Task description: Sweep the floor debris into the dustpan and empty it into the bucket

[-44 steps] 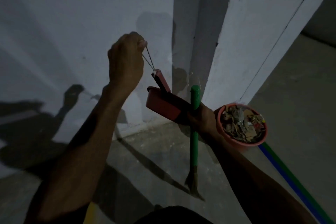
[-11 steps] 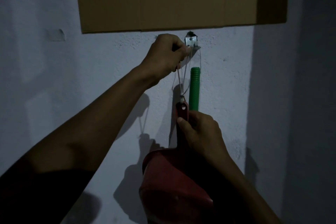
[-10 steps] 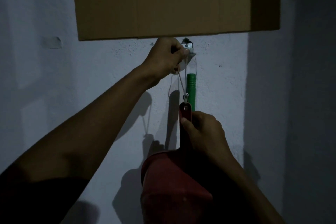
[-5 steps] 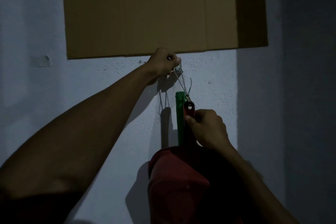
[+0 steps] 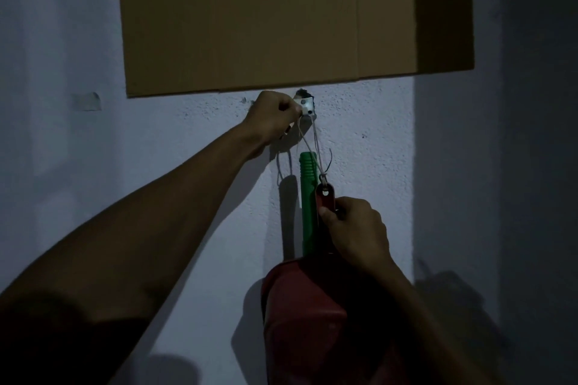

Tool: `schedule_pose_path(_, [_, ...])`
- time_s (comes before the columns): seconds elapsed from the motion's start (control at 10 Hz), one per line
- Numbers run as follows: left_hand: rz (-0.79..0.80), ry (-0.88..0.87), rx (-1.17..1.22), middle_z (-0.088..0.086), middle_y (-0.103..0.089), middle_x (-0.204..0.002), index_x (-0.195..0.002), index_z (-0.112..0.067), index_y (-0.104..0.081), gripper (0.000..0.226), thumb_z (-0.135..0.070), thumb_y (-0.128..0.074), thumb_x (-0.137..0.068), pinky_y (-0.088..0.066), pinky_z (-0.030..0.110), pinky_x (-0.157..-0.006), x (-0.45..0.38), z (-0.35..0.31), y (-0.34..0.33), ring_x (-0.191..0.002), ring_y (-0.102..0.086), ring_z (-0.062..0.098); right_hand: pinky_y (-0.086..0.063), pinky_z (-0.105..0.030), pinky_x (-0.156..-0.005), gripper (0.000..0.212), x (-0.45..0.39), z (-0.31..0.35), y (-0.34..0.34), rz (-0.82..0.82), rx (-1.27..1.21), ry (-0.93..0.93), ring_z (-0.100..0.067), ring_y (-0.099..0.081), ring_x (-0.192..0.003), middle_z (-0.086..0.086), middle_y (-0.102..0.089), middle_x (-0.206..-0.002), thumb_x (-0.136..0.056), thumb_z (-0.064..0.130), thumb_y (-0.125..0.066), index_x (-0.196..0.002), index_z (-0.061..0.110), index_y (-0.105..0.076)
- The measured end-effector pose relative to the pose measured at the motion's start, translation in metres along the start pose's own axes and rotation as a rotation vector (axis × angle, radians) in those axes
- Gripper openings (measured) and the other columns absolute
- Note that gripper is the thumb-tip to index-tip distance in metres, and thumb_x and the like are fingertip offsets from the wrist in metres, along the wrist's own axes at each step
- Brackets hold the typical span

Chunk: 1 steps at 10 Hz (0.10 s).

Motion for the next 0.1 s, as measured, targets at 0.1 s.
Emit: schedule_pose_path(0.1, [-0.093, -0.067, -0.175, 0.010, -0.066, -0.094, -0.103, -0.006, -0.067, 0.020, -0.018, -0.051, -0.099, -0.051, 0.030, -0.071, 0.0186, -0.0012, 0.0049, -0.075, -0.060, 0.015, -0.046, -0.029, -0.064, 0.022, 0.0043, -0.0004, 0.0019, -0.020, 0.042, -0.007, -0.014, -0.062, -0.075, 0.013, -0.059, -0.076, -0.096, 0.041, -0.057, -0.105, 0.023, -0.068])
Point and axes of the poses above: each hand's wrist, its own x-axis away from the middle knuckle, its own y-axis out of the back of the hand, z = x × y, the point moved 9 cm from there along -x, towards the middle knuckle
